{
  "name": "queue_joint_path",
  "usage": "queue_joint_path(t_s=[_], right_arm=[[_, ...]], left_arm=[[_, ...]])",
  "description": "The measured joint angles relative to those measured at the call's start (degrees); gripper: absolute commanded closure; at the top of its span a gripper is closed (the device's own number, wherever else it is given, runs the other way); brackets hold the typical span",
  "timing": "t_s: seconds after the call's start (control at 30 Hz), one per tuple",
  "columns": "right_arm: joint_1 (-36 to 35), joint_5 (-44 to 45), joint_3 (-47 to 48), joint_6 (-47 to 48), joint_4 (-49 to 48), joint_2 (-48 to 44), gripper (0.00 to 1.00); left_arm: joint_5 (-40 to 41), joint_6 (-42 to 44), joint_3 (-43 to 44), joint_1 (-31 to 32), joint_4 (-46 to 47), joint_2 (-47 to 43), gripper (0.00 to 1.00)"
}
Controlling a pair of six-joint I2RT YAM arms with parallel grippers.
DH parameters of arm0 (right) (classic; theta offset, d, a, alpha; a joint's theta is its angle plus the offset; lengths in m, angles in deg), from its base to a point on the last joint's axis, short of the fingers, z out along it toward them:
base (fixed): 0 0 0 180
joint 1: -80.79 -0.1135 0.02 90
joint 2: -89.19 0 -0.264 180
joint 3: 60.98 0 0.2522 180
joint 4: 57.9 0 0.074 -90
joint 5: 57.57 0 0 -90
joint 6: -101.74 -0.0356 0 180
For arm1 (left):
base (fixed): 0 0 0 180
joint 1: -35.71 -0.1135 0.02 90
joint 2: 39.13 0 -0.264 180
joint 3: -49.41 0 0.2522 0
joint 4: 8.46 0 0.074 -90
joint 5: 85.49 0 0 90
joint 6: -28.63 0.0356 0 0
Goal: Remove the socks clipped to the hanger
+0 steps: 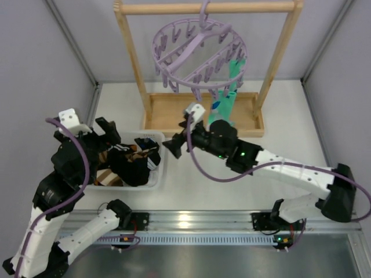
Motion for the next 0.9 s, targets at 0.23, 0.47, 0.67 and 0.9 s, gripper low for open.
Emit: queue_joint_path(t_s=[0.23,0.47,0.67,0.9], right_arm=[[10.9,6.0,-19.9,-0.9,5.4,-23.9,0.01],[33.7,-1.5,-27.6,-1.8,8.7,-31.3,0.01],[49.0,-24.3,-27.6,-1.4,-0.9,-17.9,0.01],[49.5,-43.4,-20.6,6.3,-7.9,-1.9,0.07]], left_arm=[[-12.0,-0.9,-4.4,0.0,0.0,3.4,0.02],[-17.2,-1.8,-7.0,0.0,-0.2,4.1,0.02],[-23.1,-1.1,-7.0,0.0,-0.2,3.9,0.02],[-29.7,0.5,-7.9,0.0,-0.2,3.9,0.02]])
